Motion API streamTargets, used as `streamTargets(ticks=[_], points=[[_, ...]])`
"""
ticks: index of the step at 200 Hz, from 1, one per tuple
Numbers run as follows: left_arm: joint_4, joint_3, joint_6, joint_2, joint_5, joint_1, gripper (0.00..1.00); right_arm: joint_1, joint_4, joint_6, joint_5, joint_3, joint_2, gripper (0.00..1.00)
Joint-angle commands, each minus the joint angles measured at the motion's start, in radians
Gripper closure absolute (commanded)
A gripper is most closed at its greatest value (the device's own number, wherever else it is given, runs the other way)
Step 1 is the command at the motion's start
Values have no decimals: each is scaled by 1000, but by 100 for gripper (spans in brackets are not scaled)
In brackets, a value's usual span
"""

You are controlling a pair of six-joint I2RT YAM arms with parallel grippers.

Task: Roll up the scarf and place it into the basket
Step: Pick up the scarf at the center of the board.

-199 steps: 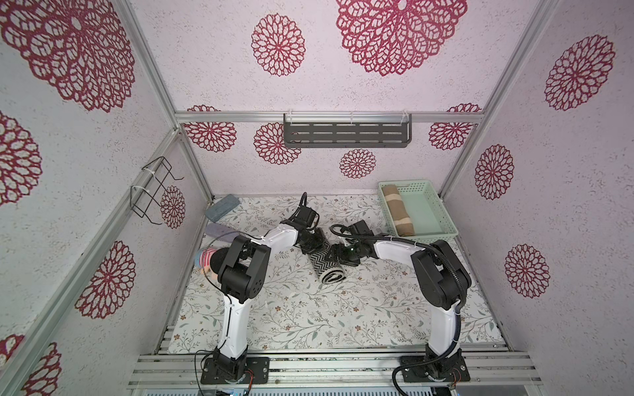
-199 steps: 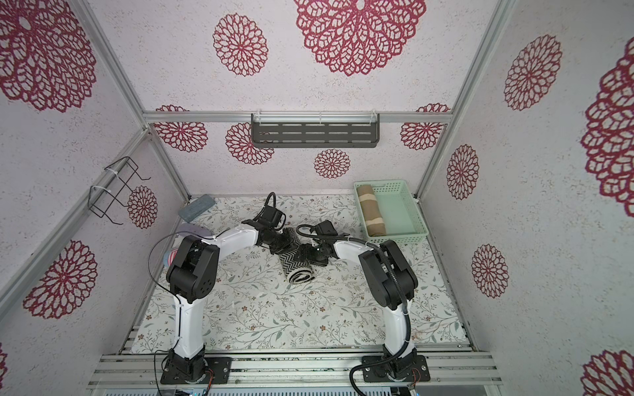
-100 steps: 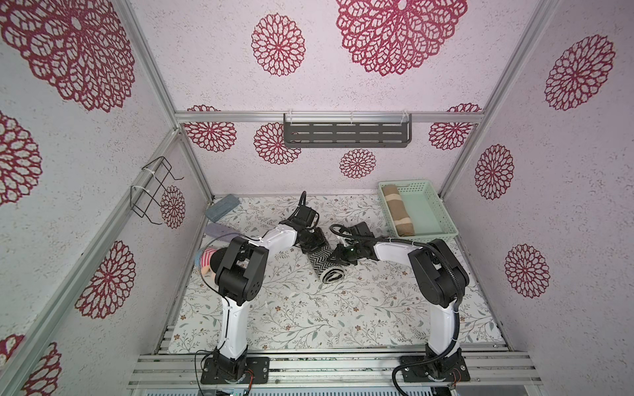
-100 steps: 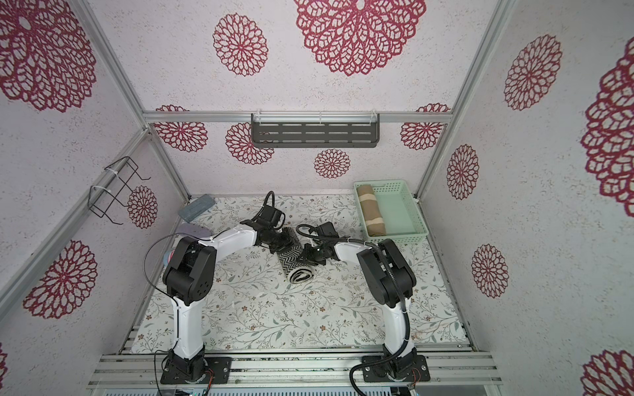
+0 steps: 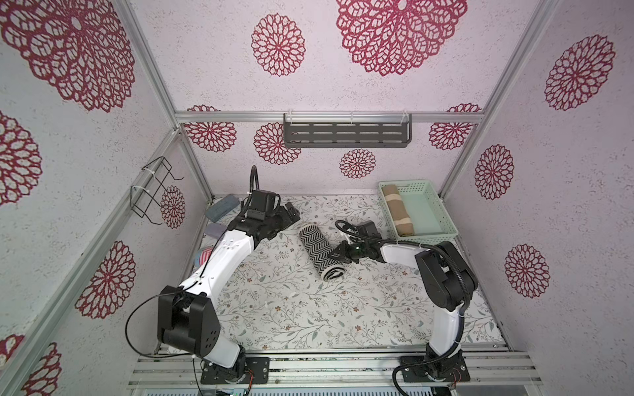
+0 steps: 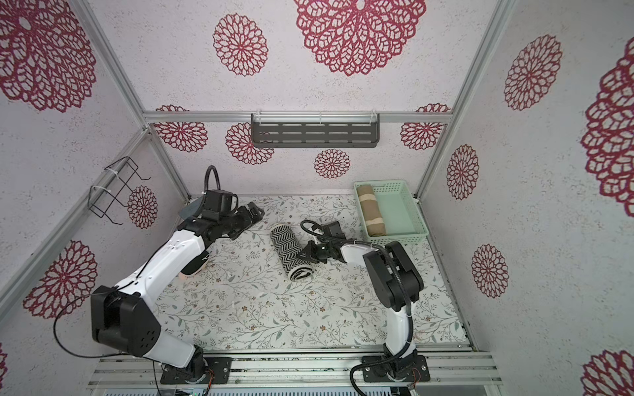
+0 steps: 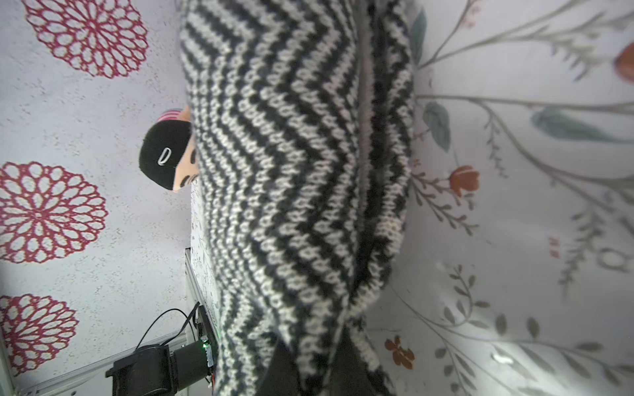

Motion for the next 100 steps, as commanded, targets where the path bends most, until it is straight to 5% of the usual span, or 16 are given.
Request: streamTargets(ticks=[1, 100], points=[[14, -81, 9, -65, -63, 27, 3, -71, -47, -62, -30, 28, -130, 100], [71, -237, -15, -180, -56, 105, 2, -477, -407, -415, 68, 237, -239, 100]])
